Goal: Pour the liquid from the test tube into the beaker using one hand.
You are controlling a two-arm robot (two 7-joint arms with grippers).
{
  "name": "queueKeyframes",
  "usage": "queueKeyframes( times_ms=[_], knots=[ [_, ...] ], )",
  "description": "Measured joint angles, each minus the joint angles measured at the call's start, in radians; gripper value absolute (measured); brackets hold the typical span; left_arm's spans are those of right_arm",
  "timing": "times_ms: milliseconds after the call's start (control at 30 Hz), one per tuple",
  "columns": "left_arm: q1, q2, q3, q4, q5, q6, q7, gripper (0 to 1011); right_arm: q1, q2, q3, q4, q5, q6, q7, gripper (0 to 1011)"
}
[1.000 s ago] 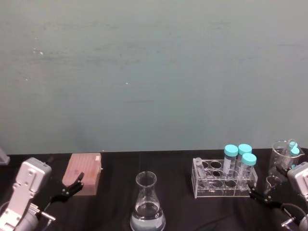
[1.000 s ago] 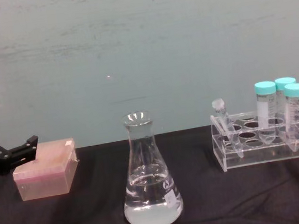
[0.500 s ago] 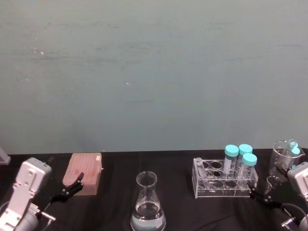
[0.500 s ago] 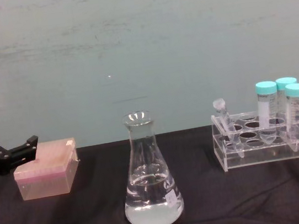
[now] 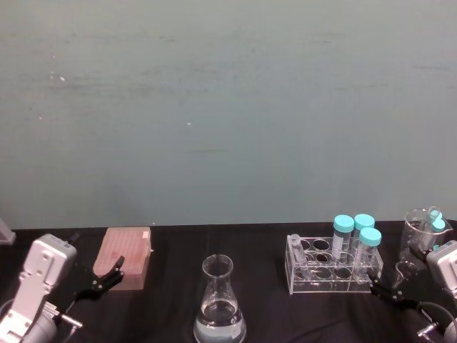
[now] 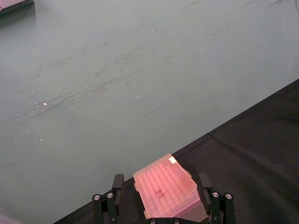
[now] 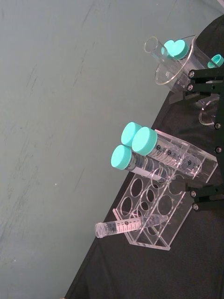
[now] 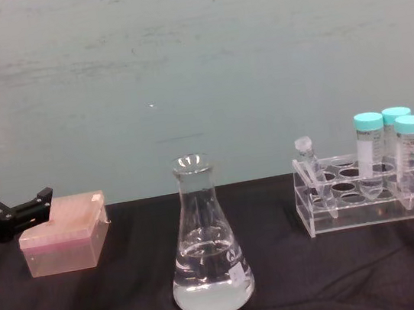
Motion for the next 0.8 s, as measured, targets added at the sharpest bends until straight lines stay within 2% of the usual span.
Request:
queueKeyframes(
  times_ms=[800],
  knots=[
    [0.000,0.000,0.000,0.000,0.000,0.000,0.000,1000,0.000,0.000,0.000,0.000,0.000,0.000,0.000,1004]
  ],
)
